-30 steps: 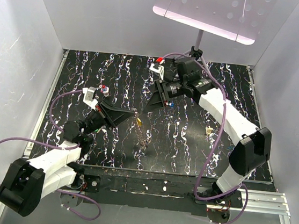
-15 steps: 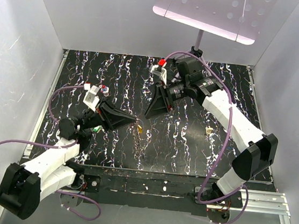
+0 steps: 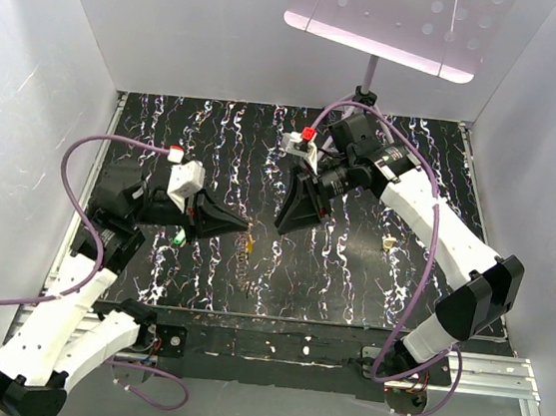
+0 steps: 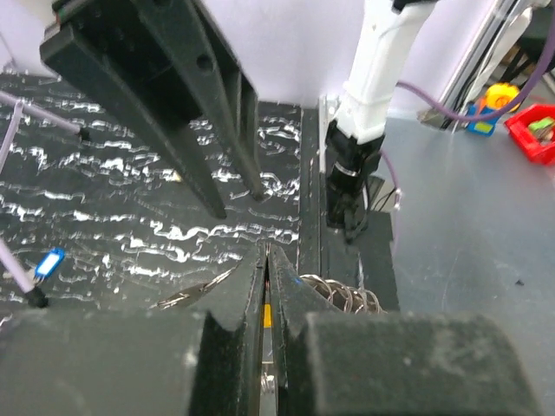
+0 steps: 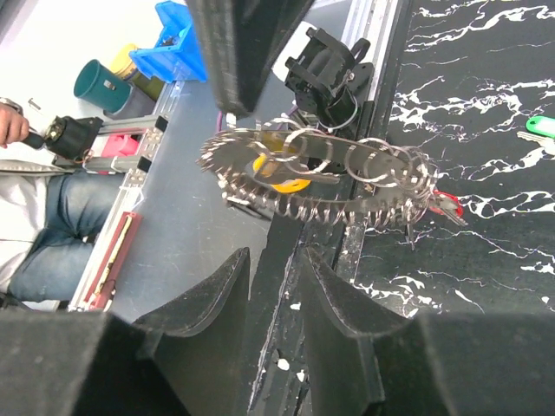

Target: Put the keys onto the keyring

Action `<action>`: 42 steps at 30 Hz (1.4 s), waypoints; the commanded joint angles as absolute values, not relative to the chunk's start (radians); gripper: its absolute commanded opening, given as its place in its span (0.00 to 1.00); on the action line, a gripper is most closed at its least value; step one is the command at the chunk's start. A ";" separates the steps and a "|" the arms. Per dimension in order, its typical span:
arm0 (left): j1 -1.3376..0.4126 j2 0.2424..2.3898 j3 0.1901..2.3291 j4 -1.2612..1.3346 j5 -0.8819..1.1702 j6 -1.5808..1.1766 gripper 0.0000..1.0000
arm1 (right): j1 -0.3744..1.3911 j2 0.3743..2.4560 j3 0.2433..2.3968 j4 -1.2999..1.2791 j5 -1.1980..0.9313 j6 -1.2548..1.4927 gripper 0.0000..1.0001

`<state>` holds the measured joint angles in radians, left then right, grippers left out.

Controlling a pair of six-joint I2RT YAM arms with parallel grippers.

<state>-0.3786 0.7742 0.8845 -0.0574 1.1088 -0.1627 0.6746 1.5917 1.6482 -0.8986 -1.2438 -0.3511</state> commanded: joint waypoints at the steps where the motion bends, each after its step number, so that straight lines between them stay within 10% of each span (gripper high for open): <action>1: -0.376 0.827 0.988 -0.593 1.049 0.250 0.00 | 0.675 1.552 1.687 -0.959 -1.241 -0.457 0.38; 13: -0.376 0.809 0.918 -0.462 1.005 0.102 0.00 | 0.675 1.542 1.661 -0.954 -1.206 -0.468 0.38; 26: -0.356 0.844 0.476 0.656 0.781 -0.807 0.00 | 0.647 1.500 1.588 -0.917 -1.170 -0.451 0.39; 42: -0.374 0.831 0.721 0.283 1.106 -0.229 0.00 | 0.640 1.494 1.649 -1.325 -1.270 -1.043 0.41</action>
